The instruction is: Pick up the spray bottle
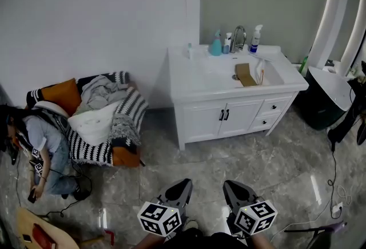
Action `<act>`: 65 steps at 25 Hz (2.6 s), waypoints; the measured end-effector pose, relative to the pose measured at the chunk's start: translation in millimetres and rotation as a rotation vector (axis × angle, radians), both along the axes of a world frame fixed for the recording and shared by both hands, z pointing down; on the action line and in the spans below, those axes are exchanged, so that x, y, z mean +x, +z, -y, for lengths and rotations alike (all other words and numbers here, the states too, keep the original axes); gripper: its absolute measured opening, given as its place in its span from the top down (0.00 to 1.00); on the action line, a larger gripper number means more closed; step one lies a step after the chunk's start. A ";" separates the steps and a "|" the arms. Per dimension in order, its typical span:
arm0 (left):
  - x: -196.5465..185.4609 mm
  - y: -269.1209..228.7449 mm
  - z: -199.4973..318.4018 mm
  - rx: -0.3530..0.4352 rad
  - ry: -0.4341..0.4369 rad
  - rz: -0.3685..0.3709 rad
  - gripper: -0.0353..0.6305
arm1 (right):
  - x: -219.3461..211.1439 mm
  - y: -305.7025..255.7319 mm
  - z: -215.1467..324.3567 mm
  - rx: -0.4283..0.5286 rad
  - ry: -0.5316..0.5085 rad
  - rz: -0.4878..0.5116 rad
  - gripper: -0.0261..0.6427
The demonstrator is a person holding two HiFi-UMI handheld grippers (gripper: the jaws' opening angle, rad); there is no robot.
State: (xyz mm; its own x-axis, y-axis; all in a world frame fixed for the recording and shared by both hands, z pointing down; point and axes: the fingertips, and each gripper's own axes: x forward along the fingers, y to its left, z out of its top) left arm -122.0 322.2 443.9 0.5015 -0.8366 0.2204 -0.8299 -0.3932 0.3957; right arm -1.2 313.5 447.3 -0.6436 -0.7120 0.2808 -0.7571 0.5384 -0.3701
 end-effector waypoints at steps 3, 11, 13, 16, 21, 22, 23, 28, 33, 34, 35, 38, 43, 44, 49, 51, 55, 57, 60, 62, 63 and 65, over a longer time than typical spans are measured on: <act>-8.2 -0.1 10.2 0.022 -0.009 0.002 0.92 | -3.0 2.1 9.5 -0.007 0.018 -0.006 0.95; 2.3 6.0 35.8 0.010 0.007 -0.005 0.92 | 6.0 5.3 40.9 -0.008 0.023 -0.040 0.95; 5.6 5.8 47.0 0.010 -0.003 -0.001 0.92 | 7.2 7.0 54.0 -0.003 0.011 -0.032 0.95; 14.3 -0.7 62.0 0.022 -0.022 -0.001 0.92 | 13.9 2.8 74.7 0.012 -0.011 -0.028 0.95; 28.1 -6.9 98.8 0.051 -0.050 0.010 0.92 | 27.0 0.0 111.8 0.033 -0.046 -0.026 0.95; 32.1 -6.5 105.4 0.052 -0.052 0.008 0.92 | 30.4 0.6 117.6 0.033 -0.050 -0.027 0.95; 36.7 -5.6 111.2 0.051 -0.052 0.006 0.92 | 33.8 1.4 122.9 0.032 -0.053 -0.028 0.95; 58.7 -3.3 143.0 0.046 -0.039 0.006 0.92 | 48.3 2.1 153.8 0.034 -0.063 -0.021 0.95; 73.8 0.7 168.1 0.033 -0.046 0.015 0.92 | 61.4 6.5 179.7 0.026 -0.073 -0.008 0.95; 76.8 1.5 172.9 0.033 -0.048 0.017 0.92 | 64.0 7.5 184.2 0.025 -0.075 -0.005 0.95; 79.9 2.4 177.4 0.031 -0.049 0.018 0.92 | 66.5 8.8 188.1 0.023 -0.076 0.000 0.95; 91.8 5.2 186.3 0.024 -0.052 0.013 0.92 | 74.9 12.9 194.9 0.014 -0.082 0.003 0.95; 105.2 8.5 199.6 0.018 -0.039 0.008 0.92 | 82.8 17.8 206.8 0.010 -0.083 0.013 0.95; 106.4 9.1 200.3 0.017 -0.036 0.005 0.92 | 84.0 18.8 207.4 0.009 -0.081 0.015 0.95; 106.9 5.3 212.3 0.030 -0.049 0.014 0.92 | 90.3 14.6 216.7 0.012 -0.067 0.014 0.95; 108.9 4.8 219.1 0.032 -0.039 0.010 0.92 | 93.2 14.3 220.6 0.013 -0.055 0.013 0.95; 112.0 7.3 234.2 0.016 -0.007 0.003 0.92 | 97.4 17.5 231.5 0.001 -0.020 0.012 0.95; 110.2 6.4 242.7 0.019 0.001 0.009 0.92 | 96.1 17.1 238.6 0.003 -0.010 0.012 0.95; 106.0 6.1 257.2 0.020 0.004 0.003 0.92 | 93.5 17.9 250.6 -0.003 0.002 0.014 0.95; 102.8 5.2 265.7 0.020 0.004 -0.010 0.92 | 90.3 18.7 257.5 -0.007 0.003 0.013 0.95; 101.1 5.0 269.9 0.021 0.003 -0.013 0.92 | 88.3 19.3 261.3 -0.008 0.003 0.012 0.95; 98.1 5.9 279.2 0.019 0.003 -0.014 0.92 | 84.3 20.3 270.3 -0.011 0.000 0.011 0.95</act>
